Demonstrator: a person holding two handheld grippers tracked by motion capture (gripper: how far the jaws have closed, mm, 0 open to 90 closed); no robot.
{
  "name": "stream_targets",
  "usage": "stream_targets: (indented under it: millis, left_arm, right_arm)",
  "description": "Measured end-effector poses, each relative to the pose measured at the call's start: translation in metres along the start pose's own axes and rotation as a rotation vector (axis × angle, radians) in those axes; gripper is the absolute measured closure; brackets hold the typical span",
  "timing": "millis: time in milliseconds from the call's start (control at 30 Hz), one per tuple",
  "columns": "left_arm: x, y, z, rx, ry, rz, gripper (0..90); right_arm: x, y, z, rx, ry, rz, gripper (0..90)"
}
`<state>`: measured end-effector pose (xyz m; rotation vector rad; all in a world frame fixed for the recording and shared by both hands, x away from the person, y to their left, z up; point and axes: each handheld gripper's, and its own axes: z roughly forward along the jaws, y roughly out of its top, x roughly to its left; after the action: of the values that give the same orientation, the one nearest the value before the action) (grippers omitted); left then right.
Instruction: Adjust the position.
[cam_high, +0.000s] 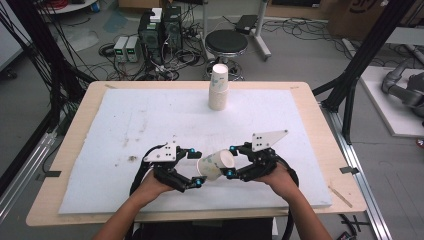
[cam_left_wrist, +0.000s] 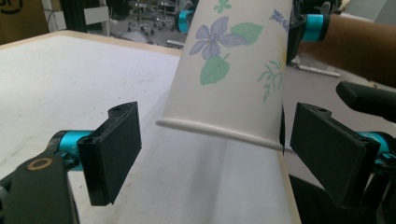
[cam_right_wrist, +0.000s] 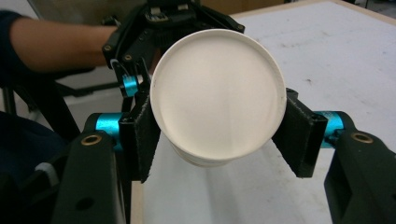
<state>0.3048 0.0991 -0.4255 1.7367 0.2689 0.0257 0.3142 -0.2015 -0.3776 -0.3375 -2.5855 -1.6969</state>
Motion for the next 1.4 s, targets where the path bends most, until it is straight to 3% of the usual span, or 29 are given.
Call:
stream_targets:
  millis: [533,733,833,1000,1033,1100,1167,1233,1400]
  left_arm:
    - [-0.002,-0.003,0.014,-0.057,-0.032,-0.025,16.8]
    - [-0.002,-0.002,0.011,-0.106,-0.048,-0.020,25.8]
    - [-0.002,-0.001,0.009,-0.113,-0.053,-0.016,28.6]
    - [-0.002,0.003,0.005,-0.067,-0.046,0.010,32.9]
    - [-0.003,0.005,0.005,-0.058,-0.043,0.018,33.5]
    - [-0.003,0.008,0.003,-0.045,-0.043,0.025,34.2]
    - [-0.004,0.013,0.001,-0.016,-0.035,0.043,34.9]
    - [-0.005,0.019,-0.002,0.029,-0.021,0.063,35.3]
    - [-0.006,0.037,-0.004,0.206,0.004,0.093,35.1]
  right_arm:
    - [-0.002,-0.014,-0.002,-0.138,0.053,0.064,38.0]
    - [-0.005,-0.021,-0.002,-0.191,0.079,0.101,38.0]
    - [-0.006,-0.023,-0.003,-0.186,0.091,0.116,38.0]
    - [-0.006,-0.023,-0.002,-0.158,0.089,0.124,37.1]
    - [-0.006,-0.023,-0.002,-0.147,0.086,0.134,35.0]
    - [-0.005,-0.022,-0.002,-0.133,0.053,0.157,21.4]
    - [-0.004,-0.019,-0.003,-0.109,0.023,0.161,19.8]
    - [-0.002,-0.016,-0.004,-0.090,0.015,0.142,19.8]
    - [0.005,-0.002,-0.007,-0.011,-0.048,0.063,19.8]
